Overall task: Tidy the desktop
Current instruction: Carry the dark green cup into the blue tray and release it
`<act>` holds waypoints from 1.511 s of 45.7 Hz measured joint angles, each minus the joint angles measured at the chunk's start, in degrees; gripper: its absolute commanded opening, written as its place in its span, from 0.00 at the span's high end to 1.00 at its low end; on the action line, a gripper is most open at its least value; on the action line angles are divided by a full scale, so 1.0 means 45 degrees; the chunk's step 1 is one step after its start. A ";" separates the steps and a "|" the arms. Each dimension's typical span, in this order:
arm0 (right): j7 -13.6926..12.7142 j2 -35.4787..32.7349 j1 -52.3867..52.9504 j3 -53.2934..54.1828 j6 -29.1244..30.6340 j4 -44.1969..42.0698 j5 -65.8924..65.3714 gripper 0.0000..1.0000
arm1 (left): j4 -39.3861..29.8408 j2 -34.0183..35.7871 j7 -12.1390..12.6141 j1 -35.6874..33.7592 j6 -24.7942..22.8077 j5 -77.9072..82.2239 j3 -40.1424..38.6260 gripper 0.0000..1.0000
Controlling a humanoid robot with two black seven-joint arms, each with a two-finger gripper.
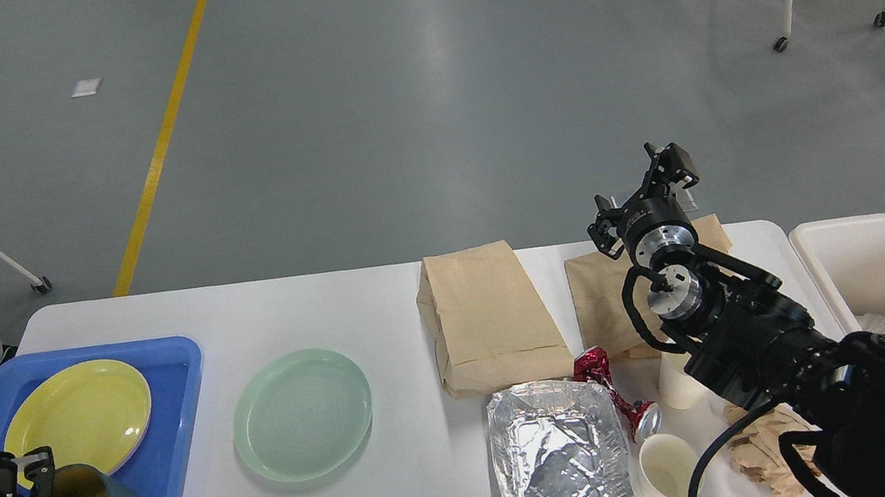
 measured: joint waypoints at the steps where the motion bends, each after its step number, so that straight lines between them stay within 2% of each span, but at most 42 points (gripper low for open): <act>1: 0.0000 0.0000 0.0000 0.0000 0.0000 0.0000 0.0000 0.00 | 0.0000 0.0031 0.0000 0.0055 0.0000 0.0000 0.0004 1.00; 9: 0.0000 0.0000 0.0000 0.0000 0.0000 -0.0001 -0.0001 0.00 | 0.0139 0.0238 -0.0019 0.0669 0.0000 -0.0005 0.0010 1.00; 22: 0.0000 0.0000 0.0000 -0.0002 0.0000 -0.0006 -0.0001 0.00 | 0.1587 0.0039 -0.0199 0.1711 -0.0001 -0.0180 -0.0188 1.00; 39: 0.0000 0.0000 0.0000 -0.0001 0.0000 -0.0001 -0.0001 0.00 | 0.1941 -0.0533 -0.0303 0.2418 -0.0001 -0.0186 -0.0557 1.00; 45: 0.0000 0.0000 0.0000 -0.0005 0.0000 -0.0001 -0.0001 0.00 | 0.2039 -0.0596 -0.0302 0.2540 -0.0001 -0.0186 -0.0730 0.97; 54: 0.0000 0.0000 0.0000 -0.0011 0.0000 -0.0003 0.0000 0.00 | 0.2066 -0.0739 -0.0291 0.2671 -0.0001 -0.0176 -0.0785 0.79; 69: 0.0000 0.0000 0.0000 0.0001 0.0000 -0.0005 -0.0001 0.00 | 0.2083 -0.1055 -0.0338 0.2754 -0.0001 -0.0201 -0.0718 0.39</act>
